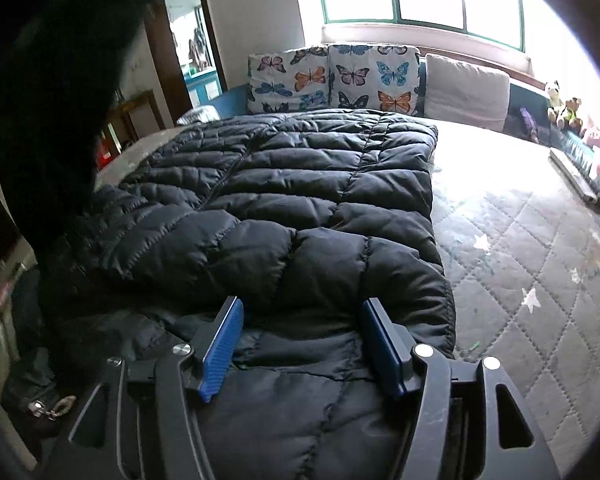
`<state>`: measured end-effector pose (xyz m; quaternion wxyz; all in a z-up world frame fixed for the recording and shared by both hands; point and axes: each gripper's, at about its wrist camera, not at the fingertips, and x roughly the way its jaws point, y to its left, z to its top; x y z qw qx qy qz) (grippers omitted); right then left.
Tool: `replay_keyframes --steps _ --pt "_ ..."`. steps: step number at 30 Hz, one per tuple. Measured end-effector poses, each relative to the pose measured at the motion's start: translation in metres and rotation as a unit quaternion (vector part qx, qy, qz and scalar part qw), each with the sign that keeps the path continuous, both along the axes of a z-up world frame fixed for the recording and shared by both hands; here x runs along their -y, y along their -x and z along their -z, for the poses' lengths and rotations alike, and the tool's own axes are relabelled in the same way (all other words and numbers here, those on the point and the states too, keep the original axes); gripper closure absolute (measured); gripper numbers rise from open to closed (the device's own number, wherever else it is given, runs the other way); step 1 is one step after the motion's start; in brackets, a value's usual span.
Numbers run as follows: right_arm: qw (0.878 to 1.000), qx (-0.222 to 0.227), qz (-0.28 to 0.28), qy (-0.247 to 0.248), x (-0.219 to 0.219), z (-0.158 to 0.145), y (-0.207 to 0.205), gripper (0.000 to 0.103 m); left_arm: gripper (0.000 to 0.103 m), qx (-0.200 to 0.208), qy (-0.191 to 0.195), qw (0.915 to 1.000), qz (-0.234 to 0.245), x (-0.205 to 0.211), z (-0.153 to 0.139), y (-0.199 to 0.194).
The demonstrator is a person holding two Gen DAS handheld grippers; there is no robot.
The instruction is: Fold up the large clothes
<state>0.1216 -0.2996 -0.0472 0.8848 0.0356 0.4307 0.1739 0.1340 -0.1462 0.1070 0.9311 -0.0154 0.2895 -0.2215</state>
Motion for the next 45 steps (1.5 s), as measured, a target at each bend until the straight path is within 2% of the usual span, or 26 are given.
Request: replay_keyframes --steps 4,6,8,11,12,13,15,16,19,23,26,29,32,35,38,41,42,43,45 --pt "0.999 0.000 0.011 -0.045 0.011 -0.005 0.002 0.035 0.092 -0.078 -0.020 0.9960 0.039 0.064 0.075 0.005" --pt "0.998 0.001 0.019 -0.056 0.018 -0.009 0.005 0.035 0.092 -0.121 -0.028 0.9906 0.057 0.084 0.112 0.005" --pt "0.998 0.007 0.024 -0.052 0.022 -0.013 0.008 0.035 0.091 -0.132 -0.036 0.9885 0.064 0.091 0.138 0.011" --pt "0.999 0.016 0.039 -0.032 0.030 -0.021 0.014 0.035 0.080 -0.125 -0.065 0.9872 0.074 0.102 0.151 0.024" --pt "0.999 0.015 0.043 -0.027 0.032 -0.023 0.015 0.035 0.069 -0.123 -0.065 0.9868 0.082 0.104 0.151 0.026" --pt "0.999 0.014 0.048 -0.020 0.034 -0.025 0.017 0.035 0.049 -0.126 -0.060 0.9860 0.091 0.103 0.150 0.022" --pt "0.998 0.013 0.063 0.000 0.039 -0.031 0.019 0.035 0.025 -0.131 -0.033 0.9843 0.114 0.103 0.151 0.016" --pt "0.997 0.015 0.074 0.010 0.043 -0.037 0.021 0.035 0.019 -0.126 -0.027 0.9846 0.119 0.103 0.147 0.021" --pt "0.995 0.033 0.090 0.012 0.049 -0.054 0.028 0.035 0.016 -0.101 -0.023 0.9860 0.131 0.097 0.122 0.037" --pt "0.995 0.066 0.074 -0.007 0.042 -0.089 0.029 0.035 0.016 -0.080 0.002 0.9890 0.125 0.040 0.068 0.037" --pt "0.997 0.068 0.033 -0.025 0.020 -0.101 0.016 0.033 0.016 -0.074 0.018 0.9944 0.073 -0.017 0.040 0.019" --pt "0.998 0.060 -0.009 -0.032 -0.006 -0.102 -0.003 0.033 0.016 -0.073 0.009 0.9973 0.007 -0.067 0.028 -0.005" --pt "0.999 0.039 0.006 -0.032 -0.012 -0.096 -0.029 0.033 0.016 -0.087 -0.002 0.9934 -0.075 -0.132 0.036 -0.027" --pt "0.997 0.006 0.050 -0.065 0.007 -0.081 -0.036 0.033 0.016 -0.121 0.026 0.9868 -0.105 -0.183 0.057 -0.035" --pt "0.992 -0.032 0.061 -0.104 0.028 -0.060 -0.025 0.033 0.016 -0.150 0.057 0.9812 -0.108 -0.214 0.080 -0.033" --pt "0.988 -0.057 0.031 -0.137 0.030 -0.047 -0.012 0.034 0.016 -0.169 0.053 0.9799 -0.091 -0.223 0.102 -0.027" --pt "0.989 -0.064 0.024 -0.132 0.026 -0.043 -0.008 0.049 0.016 -0.170 0.042 0.9805 -0.089 -0.221 0.110 -0.025" --pt "0.990 -0.072 0.021 -0.117 0.022 -0.039 -0.006 0.069 0.016 -0.168 0.031 0.9816 -0.086 -0.220 0.113 -0.022" --pt "0.995 -0.064 0.018 -0.078 0.015 -0.043 -0.001 0.082 0.016 -0.163 0.013 0.9836 -0.076 -0.215 0.114 -0.018"
